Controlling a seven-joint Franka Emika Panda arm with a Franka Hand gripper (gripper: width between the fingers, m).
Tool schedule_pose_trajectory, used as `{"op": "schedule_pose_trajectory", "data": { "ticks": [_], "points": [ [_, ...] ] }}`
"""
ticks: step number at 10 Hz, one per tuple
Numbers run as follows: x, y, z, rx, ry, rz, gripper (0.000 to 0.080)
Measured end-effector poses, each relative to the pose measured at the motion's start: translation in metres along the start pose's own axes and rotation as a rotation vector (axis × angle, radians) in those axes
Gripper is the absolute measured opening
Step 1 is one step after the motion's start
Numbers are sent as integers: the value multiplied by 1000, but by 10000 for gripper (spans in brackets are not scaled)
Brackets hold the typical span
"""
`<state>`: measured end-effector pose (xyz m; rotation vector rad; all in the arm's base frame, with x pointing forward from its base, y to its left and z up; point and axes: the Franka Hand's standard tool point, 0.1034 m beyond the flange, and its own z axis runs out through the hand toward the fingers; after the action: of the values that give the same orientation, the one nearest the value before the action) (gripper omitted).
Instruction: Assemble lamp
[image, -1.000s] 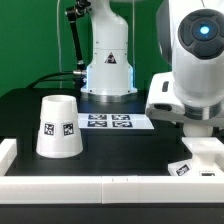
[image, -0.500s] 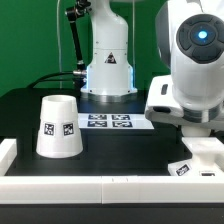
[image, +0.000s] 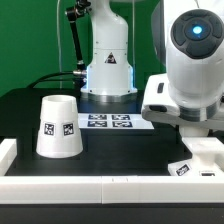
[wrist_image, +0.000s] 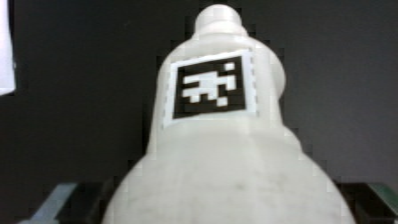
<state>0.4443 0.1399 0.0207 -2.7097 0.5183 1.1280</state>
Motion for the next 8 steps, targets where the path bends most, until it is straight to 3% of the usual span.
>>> {"op": "schedule_pose_trajectory", "data": {
  "ticks": [5, 6, 8],
  "points": [
    [6, 20, -78, 48, 19, -49, 577],
    [7, 21, -88, 54, 30, -50, 577],
    [18, 14, -89, 71, 166, -52, 578]
  ]
}}
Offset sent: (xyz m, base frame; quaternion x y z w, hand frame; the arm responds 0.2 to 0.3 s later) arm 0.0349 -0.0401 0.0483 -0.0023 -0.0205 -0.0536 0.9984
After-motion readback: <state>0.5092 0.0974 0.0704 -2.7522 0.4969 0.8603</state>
